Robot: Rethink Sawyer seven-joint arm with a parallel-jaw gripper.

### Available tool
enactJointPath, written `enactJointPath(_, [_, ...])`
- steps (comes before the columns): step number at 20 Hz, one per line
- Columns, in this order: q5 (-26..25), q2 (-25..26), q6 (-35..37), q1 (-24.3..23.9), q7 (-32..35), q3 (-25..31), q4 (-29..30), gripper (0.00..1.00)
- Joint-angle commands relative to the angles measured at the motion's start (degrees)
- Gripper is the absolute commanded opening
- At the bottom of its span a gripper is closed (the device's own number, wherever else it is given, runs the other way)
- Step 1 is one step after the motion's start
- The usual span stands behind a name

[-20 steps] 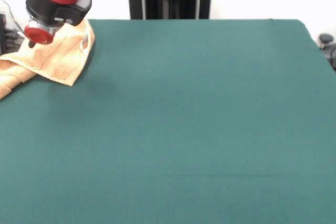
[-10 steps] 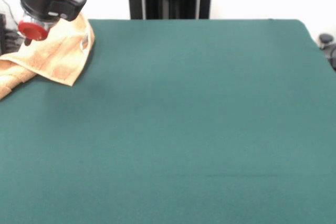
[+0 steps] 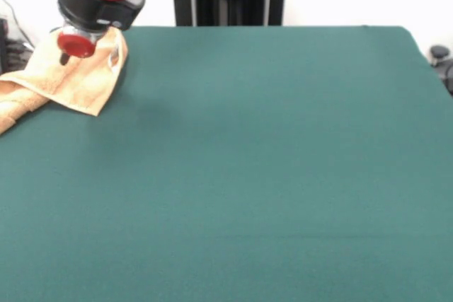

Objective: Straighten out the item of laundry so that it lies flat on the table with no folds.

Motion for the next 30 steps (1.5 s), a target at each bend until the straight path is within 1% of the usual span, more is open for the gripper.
enactJointPath(1, [4.2,2.7,1.1,4.9,6.4,4.0,7.4,0.0])
enactJointPath(5, [5.8,1.9,2.9,4.0,4.5,4.9,8.3,0.0])
enactJointPath(8, [7.5,0.0,6.1,2.3,1.7,6.3,9.4,0.0])
enactJointPath(10, [9.1,-1.0,9.6,1.5,0.3,7.1,9.7,0.0])
enactJointPath(12, [10.4,-1.5,12.9,0.7,-1.2,7.9,9.5,0.0])
enactJointPath(15, [11.1,-1.4,15.0,-0.7,-3.0,8.9,8.7,0.0])
enactJointPath(19, [11.4,-0.4,18.2,-1.4,-3.7,9.2,6.4,0.0])
enactJointPath(25, [10.8,0.7,19.2,-0.9,-2.8,8.9,4.8,0.0])
enactJointPath(30, [10.9,0.5,19.0,-1.8,-3.0,9.4,4.8,0.0])
